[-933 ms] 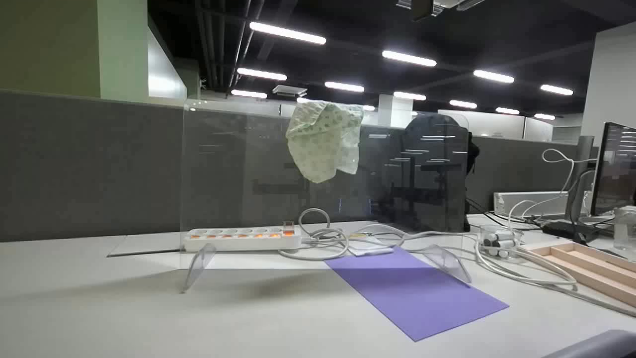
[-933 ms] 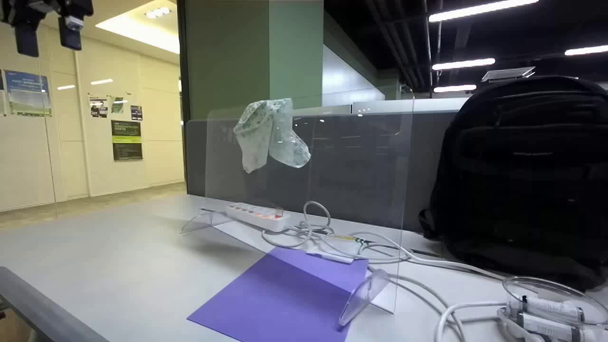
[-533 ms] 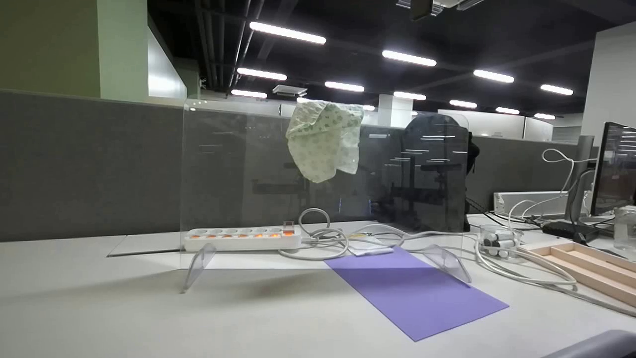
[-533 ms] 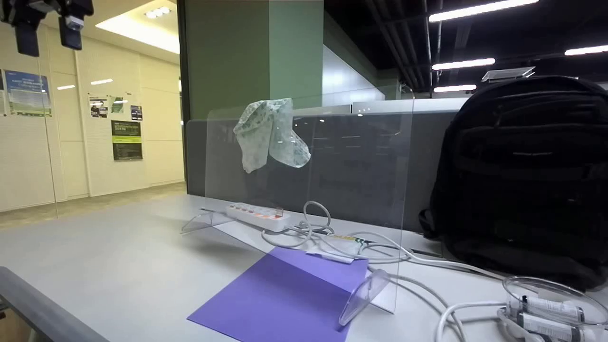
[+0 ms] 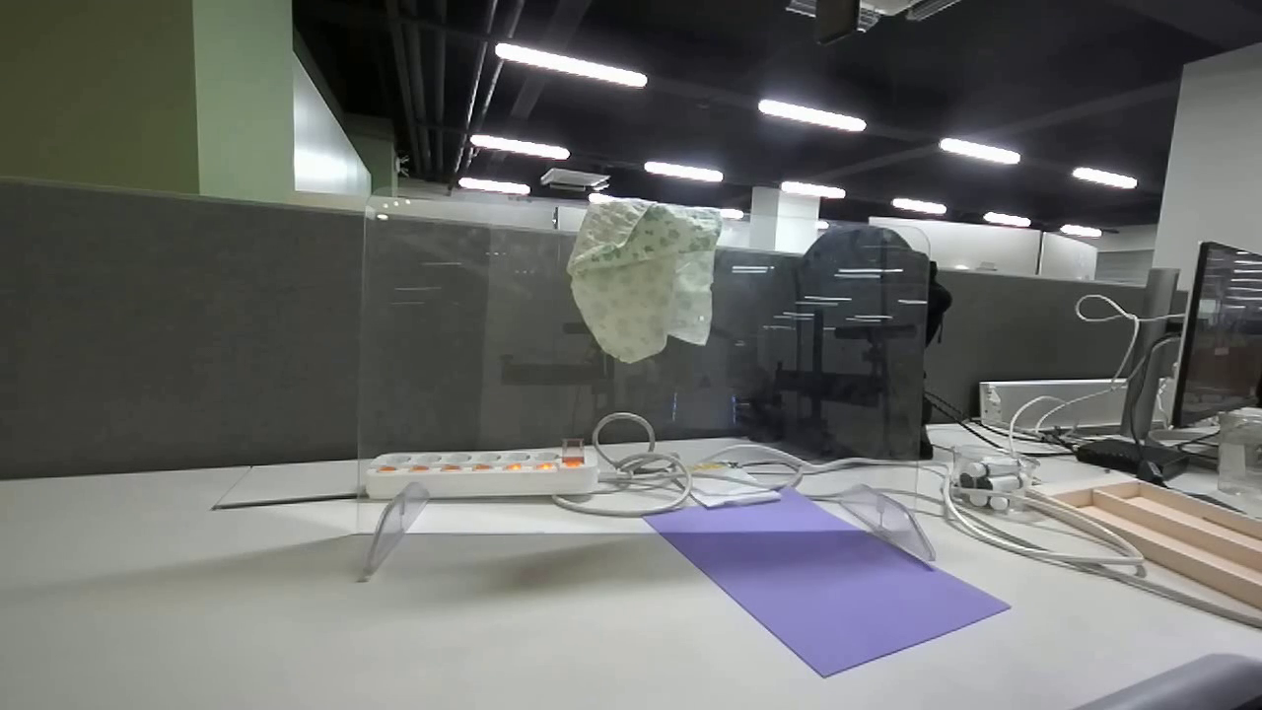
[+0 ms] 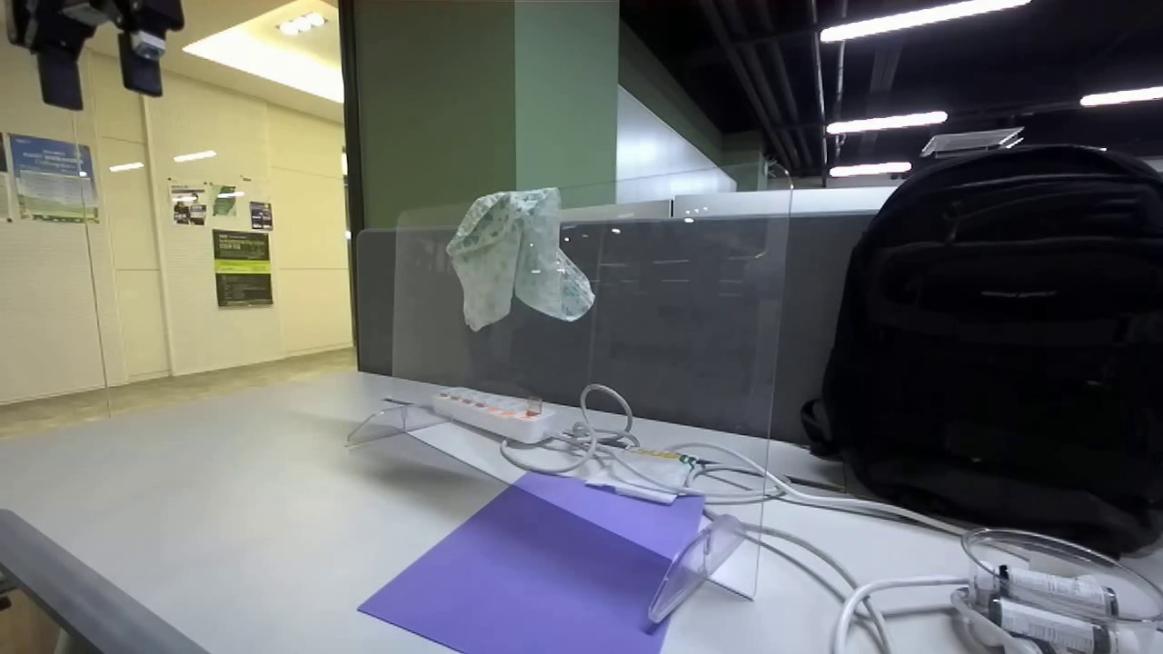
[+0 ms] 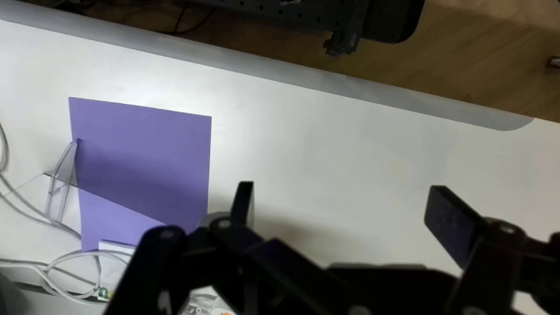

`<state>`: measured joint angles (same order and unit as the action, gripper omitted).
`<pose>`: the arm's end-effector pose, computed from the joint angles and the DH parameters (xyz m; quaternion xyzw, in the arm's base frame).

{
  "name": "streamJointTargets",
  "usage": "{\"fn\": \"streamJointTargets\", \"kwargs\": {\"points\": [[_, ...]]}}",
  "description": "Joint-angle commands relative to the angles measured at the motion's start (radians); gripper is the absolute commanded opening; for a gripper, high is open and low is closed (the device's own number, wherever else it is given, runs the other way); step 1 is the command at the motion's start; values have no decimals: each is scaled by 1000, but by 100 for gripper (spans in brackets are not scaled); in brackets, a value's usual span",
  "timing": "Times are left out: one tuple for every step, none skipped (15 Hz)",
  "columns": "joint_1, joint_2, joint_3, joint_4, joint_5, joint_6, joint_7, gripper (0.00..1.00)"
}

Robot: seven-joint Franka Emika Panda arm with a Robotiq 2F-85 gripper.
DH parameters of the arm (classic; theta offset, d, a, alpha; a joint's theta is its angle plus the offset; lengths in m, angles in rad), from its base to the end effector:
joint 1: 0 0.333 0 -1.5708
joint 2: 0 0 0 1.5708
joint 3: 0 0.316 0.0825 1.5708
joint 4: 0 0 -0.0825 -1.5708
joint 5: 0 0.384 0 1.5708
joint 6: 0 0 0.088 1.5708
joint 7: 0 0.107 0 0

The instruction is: Take the cloth off the countertop shield and put it on the table

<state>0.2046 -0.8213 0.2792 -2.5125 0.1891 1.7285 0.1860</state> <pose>0.2654 0.1743 0.5287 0.9956 0.0926 0.0120 0.0048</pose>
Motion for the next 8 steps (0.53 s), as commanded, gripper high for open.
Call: {"fn": "streamJointTargets", "kwargs": {"points": [[-61, -50, -4, -31, -16, 59, 89, 100], [-81, -60, -6, -36, -24, 77, 105, 100], [-102, -70, -5, -42, -35, 97, 123, 100], [-122, -82, -10, -49, -36, 115, 140, 100], [-141, -92, -12, -54, -36, 129, 158, 100], [-156, -99, -13, -56, -37, 143, 169, 100], [-169, -102, -14, -55, -39, 154, 175, 100], [-181, -104, -15, -55, -42, 168, 176, 100]]}}
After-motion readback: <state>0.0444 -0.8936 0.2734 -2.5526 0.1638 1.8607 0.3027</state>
